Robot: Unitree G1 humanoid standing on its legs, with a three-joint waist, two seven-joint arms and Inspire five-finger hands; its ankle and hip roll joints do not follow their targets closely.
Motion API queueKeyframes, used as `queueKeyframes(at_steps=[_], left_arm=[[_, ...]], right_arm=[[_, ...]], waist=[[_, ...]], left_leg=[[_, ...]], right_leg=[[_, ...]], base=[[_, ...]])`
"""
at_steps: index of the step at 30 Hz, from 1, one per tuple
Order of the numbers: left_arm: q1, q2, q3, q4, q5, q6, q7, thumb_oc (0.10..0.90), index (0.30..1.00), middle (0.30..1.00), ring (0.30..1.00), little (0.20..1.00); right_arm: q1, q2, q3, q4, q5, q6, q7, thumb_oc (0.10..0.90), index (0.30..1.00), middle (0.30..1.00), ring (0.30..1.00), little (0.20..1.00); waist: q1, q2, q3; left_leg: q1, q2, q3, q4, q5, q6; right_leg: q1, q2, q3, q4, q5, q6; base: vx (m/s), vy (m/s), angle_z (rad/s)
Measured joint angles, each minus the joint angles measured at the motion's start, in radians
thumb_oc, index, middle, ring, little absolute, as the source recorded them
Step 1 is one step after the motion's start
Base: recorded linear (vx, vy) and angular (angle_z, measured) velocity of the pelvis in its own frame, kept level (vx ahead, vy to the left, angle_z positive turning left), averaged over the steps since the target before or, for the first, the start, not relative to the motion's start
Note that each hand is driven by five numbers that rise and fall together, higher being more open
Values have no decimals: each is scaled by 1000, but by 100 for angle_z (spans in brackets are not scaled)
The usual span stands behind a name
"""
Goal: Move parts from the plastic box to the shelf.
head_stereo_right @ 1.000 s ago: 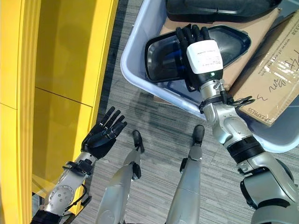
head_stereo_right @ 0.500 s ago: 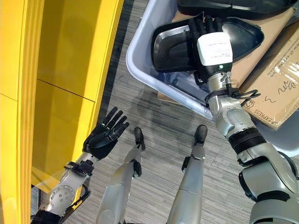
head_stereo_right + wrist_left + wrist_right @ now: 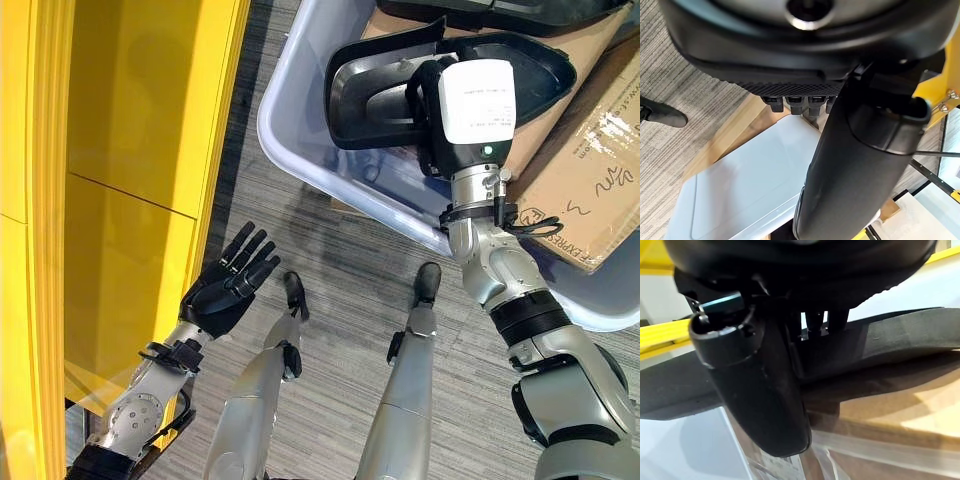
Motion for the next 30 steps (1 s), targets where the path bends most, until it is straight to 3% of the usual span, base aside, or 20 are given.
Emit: queueKeyframes(at_steps=[14,20,23,30], left_arm=[[1,0,0,0,-5,0,0,900,1000,1000,1000,1000],[3,0,4,-2,-6,0,-2,900,1000,1000,1000,1000],[8,4,21,-9,-7,4,-4,900,1000,1000,1000,1000],[42,6,85,-42,-14,5,-19,900,1000,1000,1000,1000]], right_arm=[[-21,-4,18,-4,-25,1,-2,400,300,300,300,300],[-18,-29,24,-14,-53,-32,23,400,300,300,300,300],[52,-100,5,-139,-77,-63,104,400,300,300,300,300],[226,-158,-67,-350,-103,-150,193,400,300,300,300,300]], waist=[[1,1,-1],[-4,1,-1],[-4,1,-1],[-26,-1,0]], left_leg=[[0,1,-1,8,0,0],[0,2,1,8,0,1],[7,3,1,8,-1,1],[59,23,-2,9,-12,-4]], right_leg=[[4,0,1,0,4,-8],[10,1,0,-11,10,-3],[19,3,-1,-17,13,-2],[91,23,-11,-47,17,-7]], base=[[0,0,0],[0,0,0],[0,0,0],[-22,-65,-4]])
